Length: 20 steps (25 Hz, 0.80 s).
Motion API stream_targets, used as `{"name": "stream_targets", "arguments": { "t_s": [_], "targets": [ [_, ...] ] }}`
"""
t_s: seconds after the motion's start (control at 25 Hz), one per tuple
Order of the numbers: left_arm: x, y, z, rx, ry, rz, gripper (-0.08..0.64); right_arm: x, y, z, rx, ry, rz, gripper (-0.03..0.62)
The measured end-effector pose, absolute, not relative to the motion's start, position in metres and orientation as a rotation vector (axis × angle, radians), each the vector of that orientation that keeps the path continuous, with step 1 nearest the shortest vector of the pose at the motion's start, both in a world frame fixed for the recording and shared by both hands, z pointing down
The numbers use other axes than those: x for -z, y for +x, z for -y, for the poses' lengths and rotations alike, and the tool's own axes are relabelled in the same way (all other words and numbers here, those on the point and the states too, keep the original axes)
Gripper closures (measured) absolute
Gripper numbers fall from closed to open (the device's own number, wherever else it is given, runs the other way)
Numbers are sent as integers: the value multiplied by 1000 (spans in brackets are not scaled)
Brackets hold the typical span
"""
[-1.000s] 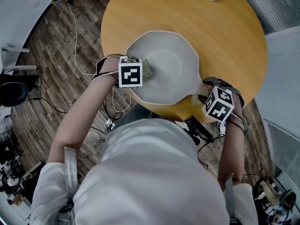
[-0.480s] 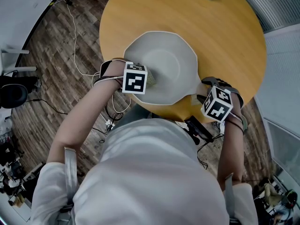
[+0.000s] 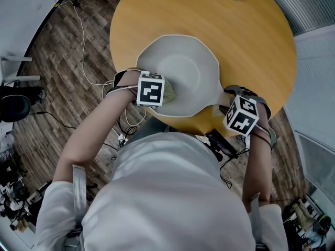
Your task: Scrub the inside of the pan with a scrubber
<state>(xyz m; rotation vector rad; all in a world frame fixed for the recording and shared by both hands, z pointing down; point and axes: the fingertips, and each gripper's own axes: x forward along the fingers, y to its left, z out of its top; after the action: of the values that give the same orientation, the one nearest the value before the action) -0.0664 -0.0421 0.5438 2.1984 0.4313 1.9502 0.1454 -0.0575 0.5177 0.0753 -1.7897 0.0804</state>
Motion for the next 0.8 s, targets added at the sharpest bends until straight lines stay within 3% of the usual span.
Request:
{"name": "stream_targets", "arguments": {
  "t_s": [0.8],
  "targets": [
    [-553,-26,19,-1853,2267,-512,543,-521,144,56,-79,78,1784,351]
  ]
}}
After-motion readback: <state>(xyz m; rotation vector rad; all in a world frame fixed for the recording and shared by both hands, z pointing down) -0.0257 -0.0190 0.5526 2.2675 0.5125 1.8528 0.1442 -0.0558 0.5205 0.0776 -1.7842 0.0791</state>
